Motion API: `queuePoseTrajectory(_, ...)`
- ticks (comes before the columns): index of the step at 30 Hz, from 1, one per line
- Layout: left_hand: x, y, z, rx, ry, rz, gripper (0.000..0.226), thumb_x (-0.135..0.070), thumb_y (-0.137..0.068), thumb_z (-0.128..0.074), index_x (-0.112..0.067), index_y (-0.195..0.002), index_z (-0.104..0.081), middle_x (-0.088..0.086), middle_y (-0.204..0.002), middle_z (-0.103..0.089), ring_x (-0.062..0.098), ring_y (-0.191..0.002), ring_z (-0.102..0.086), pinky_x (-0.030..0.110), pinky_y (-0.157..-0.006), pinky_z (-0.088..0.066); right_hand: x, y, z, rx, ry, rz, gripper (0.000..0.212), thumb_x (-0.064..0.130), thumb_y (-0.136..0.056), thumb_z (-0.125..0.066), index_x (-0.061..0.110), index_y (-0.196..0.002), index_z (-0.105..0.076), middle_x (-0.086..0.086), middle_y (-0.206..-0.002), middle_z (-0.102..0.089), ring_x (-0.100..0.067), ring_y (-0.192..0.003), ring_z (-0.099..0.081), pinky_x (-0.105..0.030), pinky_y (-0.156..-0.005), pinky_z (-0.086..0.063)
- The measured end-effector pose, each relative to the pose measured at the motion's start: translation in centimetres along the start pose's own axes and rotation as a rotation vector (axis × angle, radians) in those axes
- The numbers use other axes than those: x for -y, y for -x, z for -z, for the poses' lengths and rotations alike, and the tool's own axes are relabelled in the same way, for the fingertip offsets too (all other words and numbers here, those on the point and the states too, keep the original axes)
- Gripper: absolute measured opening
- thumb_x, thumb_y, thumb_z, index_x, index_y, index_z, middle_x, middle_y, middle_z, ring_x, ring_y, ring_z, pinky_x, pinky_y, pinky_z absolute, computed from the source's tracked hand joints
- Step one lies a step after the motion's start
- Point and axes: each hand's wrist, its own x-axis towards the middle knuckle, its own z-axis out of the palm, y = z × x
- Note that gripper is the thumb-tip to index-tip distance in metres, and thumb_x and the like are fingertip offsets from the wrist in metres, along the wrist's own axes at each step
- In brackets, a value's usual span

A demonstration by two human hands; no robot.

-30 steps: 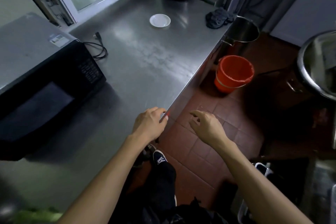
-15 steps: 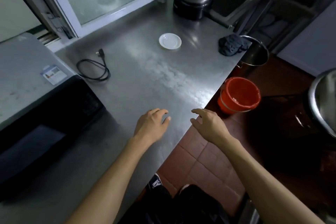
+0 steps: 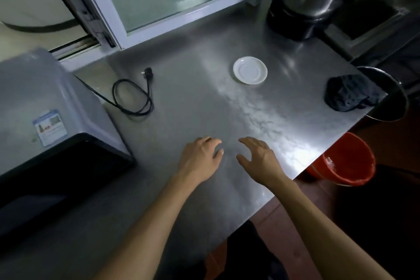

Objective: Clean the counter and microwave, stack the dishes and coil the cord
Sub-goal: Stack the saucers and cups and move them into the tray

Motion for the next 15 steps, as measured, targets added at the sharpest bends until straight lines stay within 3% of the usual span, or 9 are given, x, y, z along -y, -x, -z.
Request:
queuePoseTrajectory(8, -1.6, -9.3, -0.1, 0.026, -0.048, 0.173, 0.034, -0.038, -0.095, -0.055, -0.023, -0.124, -0.063, 0.003, -0.119, -0.067, 0.029, -0.11, -0.061, 0.041, -0.088, -0.052, -5.9, -14.5, 4.6, 0.024, 0.012, 0.066, 0.061, 0.036, -0.089, -0.065, 0.022, -0.145, -0.046, -0.005, -0.151, -0.043, -0.031, -0.14, -0.037, -0.053, -0.109, -0.037)
queuePoseTrajectory(15, -4.3, -17.0, -0.4, 0.053, -0.008, 0.23, 0.035, -0.039, -0.096, -0.053, -0.024, -0.126, -0.062, 0.002, -0.124, -0.065, 0.027, -0.114, -0.059, 0.041, -0.091, -0.049, -8.0, -22.3, 6.0, 0.034, 0.085, 0.093, 0.068, 0.04, -0.086, -0.067, 0.023, -0.146, -0.041, -0.007, -0.156, -0.036, -0.032, -0.143, -0.031, -0.051, -0.109, -0.034)
